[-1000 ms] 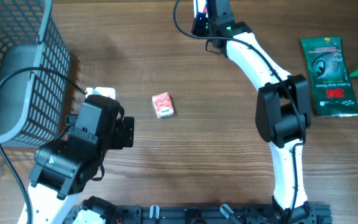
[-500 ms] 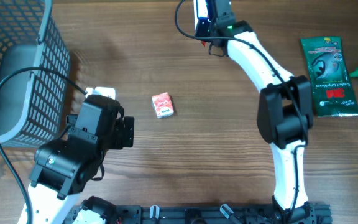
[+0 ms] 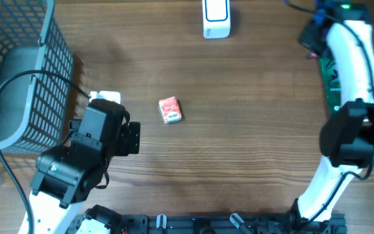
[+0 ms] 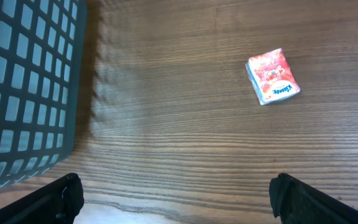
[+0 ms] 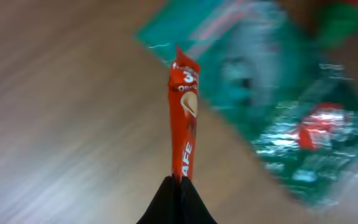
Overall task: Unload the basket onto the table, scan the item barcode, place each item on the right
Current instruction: 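Carry the coffee stick to the right edge and release it, then reach the right gripper to the red-white tissue box and grasp it, then lift the tissue box toward the white scanner, then rotate the held tissue box with the right gripper to expose its barcode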
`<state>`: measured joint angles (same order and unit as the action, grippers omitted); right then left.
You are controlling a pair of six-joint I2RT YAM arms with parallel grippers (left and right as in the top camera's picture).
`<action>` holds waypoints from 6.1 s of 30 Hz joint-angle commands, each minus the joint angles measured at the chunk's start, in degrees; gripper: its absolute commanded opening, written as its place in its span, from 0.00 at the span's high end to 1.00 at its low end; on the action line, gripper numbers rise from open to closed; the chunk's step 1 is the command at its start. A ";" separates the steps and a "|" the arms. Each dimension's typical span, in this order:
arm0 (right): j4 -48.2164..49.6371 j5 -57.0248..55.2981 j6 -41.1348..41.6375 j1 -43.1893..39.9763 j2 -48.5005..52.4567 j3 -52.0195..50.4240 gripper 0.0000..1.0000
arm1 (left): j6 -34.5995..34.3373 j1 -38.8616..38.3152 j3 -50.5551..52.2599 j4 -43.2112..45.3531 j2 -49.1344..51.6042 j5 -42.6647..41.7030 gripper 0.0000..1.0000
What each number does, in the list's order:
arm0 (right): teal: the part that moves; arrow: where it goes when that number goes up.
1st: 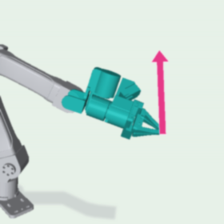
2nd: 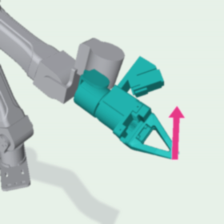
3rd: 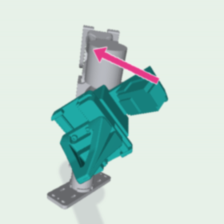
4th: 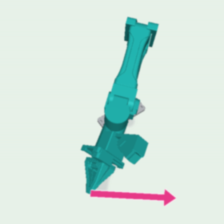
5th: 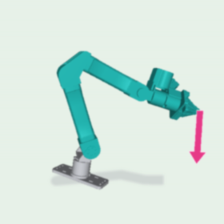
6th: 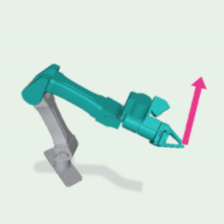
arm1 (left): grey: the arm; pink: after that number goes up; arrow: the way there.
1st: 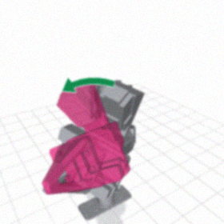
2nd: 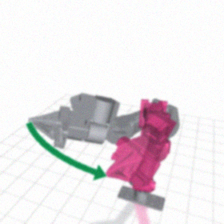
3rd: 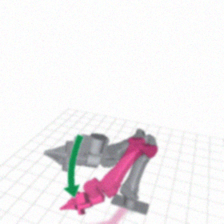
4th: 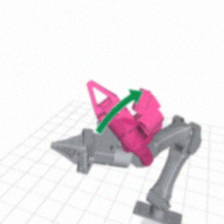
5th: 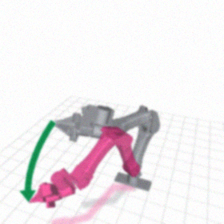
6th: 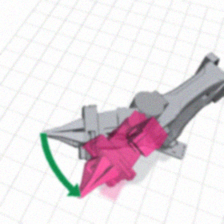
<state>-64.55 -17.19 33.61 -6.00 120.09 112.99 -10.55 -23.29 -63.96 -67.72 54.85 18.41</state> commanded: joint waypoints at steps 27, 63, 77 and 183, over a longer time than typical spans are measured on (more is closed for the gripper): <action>10.29 39.01 -0.44 -24.24 -0.74 -18.08 0.00 | 0.70 -0.07 0.00 0.17 -0.09 0.52 0.00; 19.93 34.16 59.36 44.61 5.49 -19.71 0.25 | 0.70 -0.07 0.00 0.17 -0.09 0.52 0.00; 19.74 29.53 41.24 45.75 7.63 -19.69 0.96 | 0.70 -0.07 0.00 0.17 -0.09 0.52 0.00; 5.86 19.15 1.33 36.37 -7.58 -17.35 0.44 | 0.70 -0.07 0.00 0.17 -0.09 0.52 0.00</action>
<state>-55.99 2.57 27.27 30.92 113.60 94.91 -10.55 -23.29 -63.96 -67.72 54.85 18.39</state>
